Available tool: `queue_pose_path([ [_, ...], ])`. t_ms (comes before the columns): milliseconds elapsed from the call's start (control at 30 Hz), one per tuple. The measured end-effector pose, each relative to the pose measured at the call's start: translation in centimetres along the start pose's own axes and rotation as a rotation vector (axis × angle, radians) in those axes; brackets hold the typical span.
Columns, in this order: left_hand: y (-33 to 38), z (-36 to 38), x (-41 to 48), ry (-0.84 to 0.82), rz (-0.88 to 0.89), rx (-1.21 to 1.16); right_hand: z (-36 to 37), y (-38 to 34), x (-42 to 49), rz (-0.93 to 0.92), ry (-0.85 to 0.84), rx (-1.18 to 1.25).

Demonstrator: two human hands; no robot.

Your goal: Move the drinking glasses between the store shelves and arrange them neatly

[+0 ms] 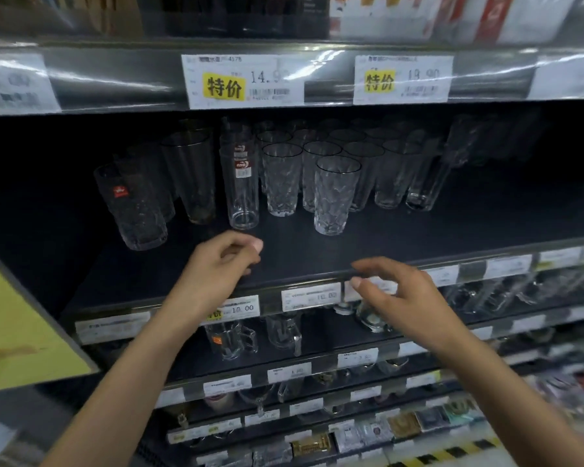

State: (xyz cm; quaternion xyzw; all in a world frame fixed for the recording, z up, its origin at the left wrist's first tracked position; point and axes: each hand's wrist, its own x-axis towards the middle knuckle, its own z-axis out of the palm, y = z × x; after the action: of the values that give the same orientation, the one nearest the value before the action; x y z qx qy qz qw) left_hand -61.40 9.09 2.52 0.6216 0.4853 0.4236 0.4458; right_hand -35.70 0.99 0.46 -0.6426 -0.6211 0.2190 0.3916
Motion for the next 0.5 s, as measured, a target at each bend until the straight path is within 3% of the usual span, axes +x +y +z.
queue_pose_path([
  [167,0.5,4.9,-3.7,-0.208,0.024,-0.125,-4.4,2.7,-7.3,0.109,0.204,0.077],
  [500,-0.1,20.2,-8.0,-0.585,-0.033,-0.113,-10.4,11.0,-20.8,0.425,0.479,0.097],
])
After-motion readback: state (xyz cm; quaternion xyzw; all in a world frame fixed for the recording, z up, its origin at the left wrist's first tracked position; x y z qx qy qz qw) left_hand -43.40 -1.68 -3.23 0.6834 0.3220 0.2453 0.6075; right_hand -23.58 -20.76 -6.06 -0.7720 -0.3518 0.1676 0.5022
